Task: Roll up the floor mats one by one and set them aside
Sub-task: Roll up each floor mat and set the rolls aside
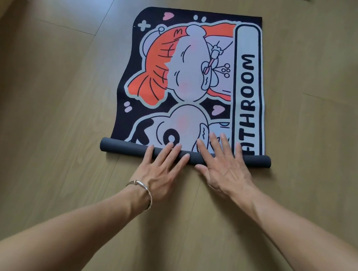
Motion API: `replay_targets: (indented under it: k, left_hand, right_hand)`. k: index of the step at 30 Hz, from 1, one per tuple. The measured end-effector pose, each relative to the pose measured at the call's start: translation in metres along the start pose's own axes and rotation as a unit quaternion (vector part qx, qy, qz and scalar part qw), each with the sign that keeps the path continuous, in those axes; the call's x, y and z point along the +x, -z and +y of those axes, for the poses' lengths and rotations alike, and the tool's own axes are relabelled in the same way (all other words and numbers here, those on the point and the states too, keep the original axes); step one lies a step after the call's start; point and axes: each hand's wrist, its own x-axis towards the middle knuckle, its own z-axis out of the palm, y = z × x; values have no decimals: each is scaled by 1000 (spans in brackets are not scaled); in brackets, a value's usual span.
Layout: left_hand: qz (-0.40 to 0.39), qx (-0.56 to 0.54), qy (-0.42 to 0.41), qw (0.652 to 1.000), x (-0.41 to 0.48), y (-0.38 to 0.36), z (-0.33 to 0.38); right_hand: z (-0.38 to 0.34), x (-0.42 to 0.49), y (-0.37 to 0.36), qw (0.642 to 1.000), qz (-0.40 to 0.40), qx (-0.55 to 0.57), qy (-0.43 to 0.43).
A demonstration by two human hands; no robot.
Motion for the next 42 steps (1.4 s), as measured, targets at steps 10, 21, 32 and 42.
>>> replay_targets:
  k: [10,21,32,42]
  left_hand:
    - [-5,-48,34,998,40,29,-19]
    - [71,40,-40,996,23,11,-34]
    - [33,15,29,999,55,46,-72]
    - [-9,76,65,995,67,62,-66]
  right_hand:
    - [-18,2,-5,999,47,10,-6]
    - [0,45,26,1000,-7,10,-12]
    - [22,39,34,997,57,0,-59]
    - [27,51,51,996,26,-76,-44]
